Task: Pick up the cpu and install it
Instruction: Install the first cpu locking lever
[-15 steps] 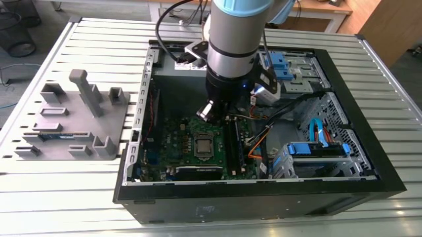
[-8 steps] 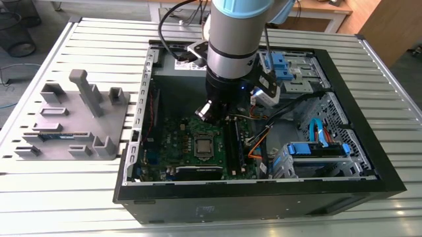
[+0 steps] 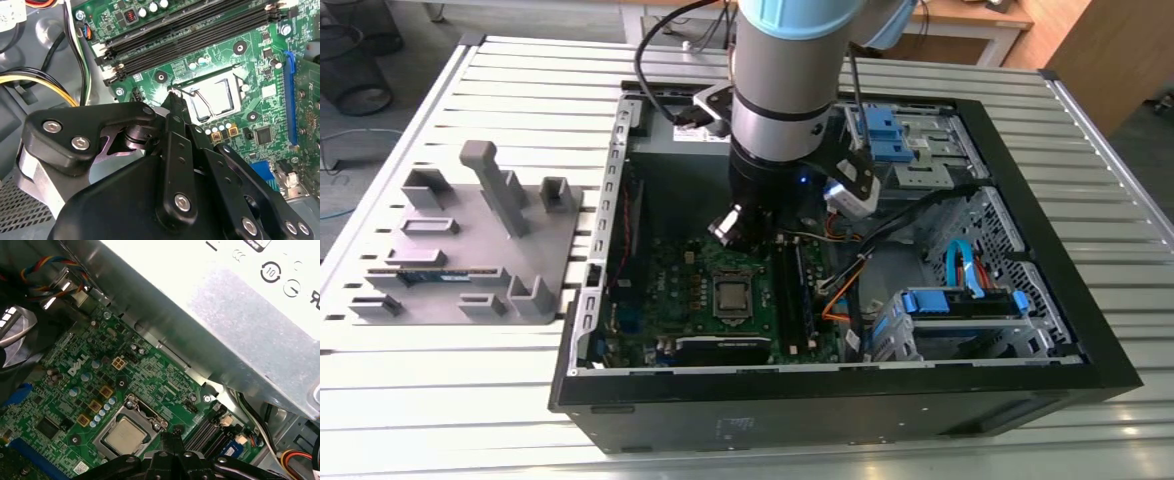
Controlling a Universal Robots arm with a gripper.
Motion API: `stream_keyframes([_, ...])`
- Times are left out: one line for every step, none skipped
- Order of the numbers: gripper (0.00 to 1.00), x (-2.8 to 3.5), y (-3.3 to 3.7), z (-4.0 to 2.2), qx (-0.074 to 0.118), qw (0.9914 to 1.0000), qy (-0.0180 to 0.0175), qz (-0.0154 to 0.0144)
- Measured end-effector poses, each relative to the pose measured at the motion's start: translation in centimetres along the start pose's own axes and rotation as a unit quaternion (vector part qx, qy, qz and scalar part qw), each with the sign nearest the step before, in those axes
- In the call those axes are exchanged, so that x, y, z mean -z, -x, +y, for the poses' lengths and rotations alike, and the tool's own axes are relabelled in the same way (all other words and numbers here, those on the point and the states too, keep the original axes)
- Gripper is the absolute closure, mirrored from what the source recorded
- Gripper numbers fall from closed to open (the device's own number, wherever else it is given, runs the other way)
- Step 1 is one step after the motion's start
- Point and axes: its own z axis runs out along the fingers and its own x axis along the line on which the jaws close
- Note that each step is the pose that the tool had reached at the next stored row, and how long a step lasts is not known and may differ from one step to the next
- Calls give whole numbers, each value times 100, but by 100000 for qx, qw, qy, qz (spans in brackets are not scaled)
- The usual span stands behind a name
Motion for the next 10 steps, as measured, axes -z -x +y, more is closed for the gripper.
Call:
stream_keyframes([89, -4, -3, 2, -213, 100000, -105, 52])
stream_keyframes([89, -8, -3, 2, -499, 99998, -220, 103])
stream_keyframes([89, -11, -3, 2, -981, 99995, -286, 132])
stream_keyframes([89, -14, -3, 2, -1539, 99987, -338, 133])
stream_keyframes([89, -18, -4, 2, -2115, 99977, -389, 130])
stream_keyframes([89, -21, -4, 2, -2694, 99963, -443, 122])
stream_keyframes([89, -24, -4, 2, -3247, 99946, -497, 117])
stream_keyframes([89, -28, -4, 2, -3811, 99926, -550, 112])
stream_keyframes([89, -32, -4, 2, -4303, 99905, -607, 120])
stream_keyframes([89, -35, -4, 2, -4668, 99889, -671, 130])
